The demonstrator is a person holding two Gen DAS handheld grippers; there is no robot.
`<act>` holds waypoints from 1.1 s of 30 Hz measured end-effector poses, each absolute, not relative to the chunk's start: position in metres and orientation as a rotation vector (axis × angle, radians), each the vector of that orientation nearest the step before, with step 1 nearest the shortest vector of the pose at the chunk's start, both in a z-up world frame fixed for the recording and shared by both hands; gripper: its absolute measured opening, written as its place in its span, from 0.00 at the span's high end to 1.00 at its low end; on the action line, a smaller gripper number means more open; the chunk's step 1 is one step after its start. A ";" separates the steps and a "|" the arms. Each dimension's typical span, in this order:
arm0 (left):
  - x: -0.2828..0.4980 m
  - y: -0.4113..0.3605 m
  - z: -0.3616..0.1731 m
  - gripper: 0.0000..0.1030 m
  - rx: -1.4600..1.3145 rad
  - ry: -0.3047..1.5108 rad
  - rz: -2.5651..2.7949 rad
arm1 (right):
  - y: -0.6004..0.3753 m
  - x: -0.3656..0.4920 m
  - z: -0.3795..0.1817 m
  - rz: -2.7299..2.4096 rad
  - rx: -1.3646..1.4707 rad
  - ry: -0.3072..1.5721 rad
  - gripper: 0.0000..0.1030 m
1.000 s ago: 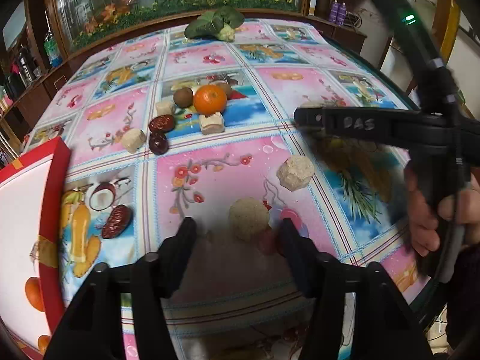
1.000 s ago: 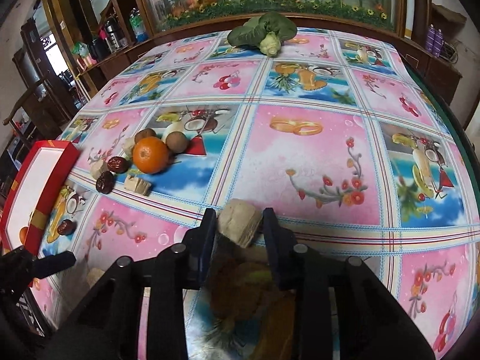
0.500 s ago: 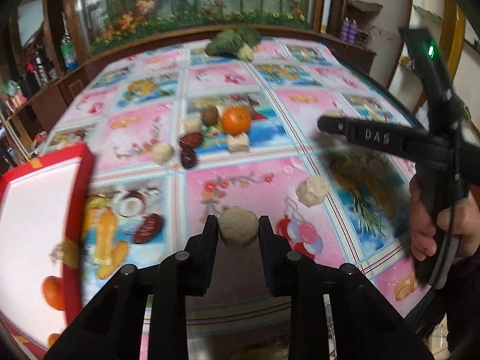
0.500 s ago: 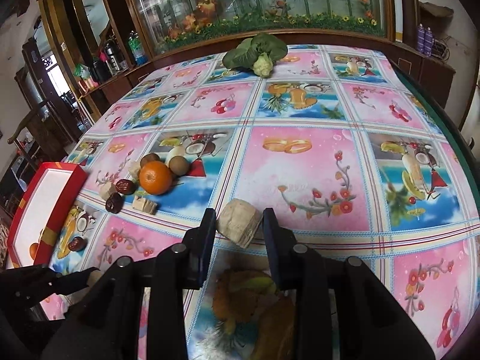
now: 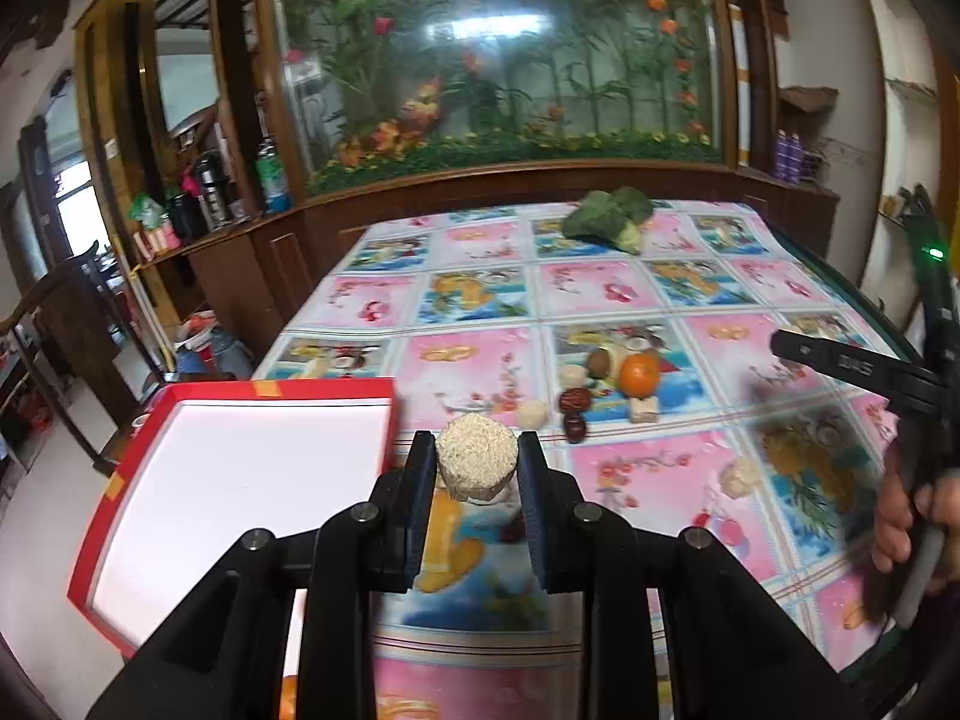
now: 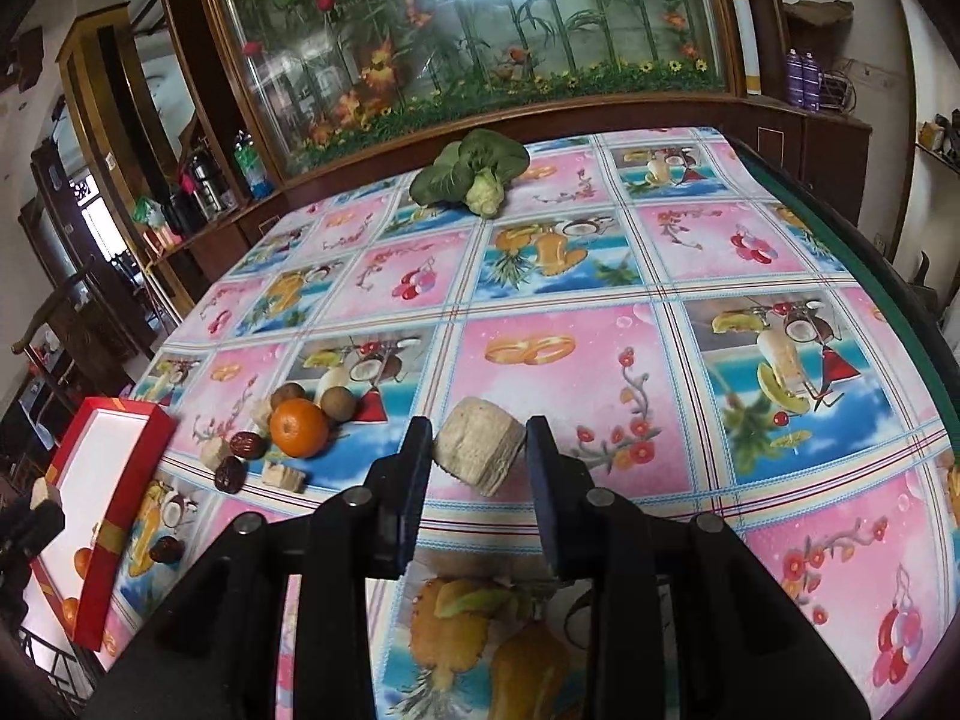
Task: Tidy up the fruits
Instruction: 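Carry the biscuit and cube into the white tray and open both tools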
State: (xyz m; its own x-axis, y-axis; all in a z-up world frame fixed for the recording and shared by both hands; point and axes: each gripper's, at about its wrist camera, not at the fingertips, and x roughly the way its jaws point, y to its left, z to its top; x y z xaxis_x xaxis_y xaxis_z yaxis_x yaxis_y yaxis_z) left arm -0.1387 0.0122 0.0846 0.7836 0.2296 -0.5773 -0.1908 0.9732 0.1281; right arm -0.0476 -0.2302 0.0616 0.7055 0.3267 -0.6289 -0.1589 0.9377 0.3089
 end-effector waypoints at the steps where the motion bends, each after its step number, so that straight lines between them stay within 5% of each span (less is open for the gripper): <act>1: -0.139 0.016 0.085 0.75 0.058 0.630 0.237 | -0.229 -0.050 0.063 0.286 0.263 0.736 0.67; 33: -0.180 0.169 0.078 0.74 -0.075 0.615 0.527 | 0.023 -0.124 0.097 0.832 0.113 0.743 0.67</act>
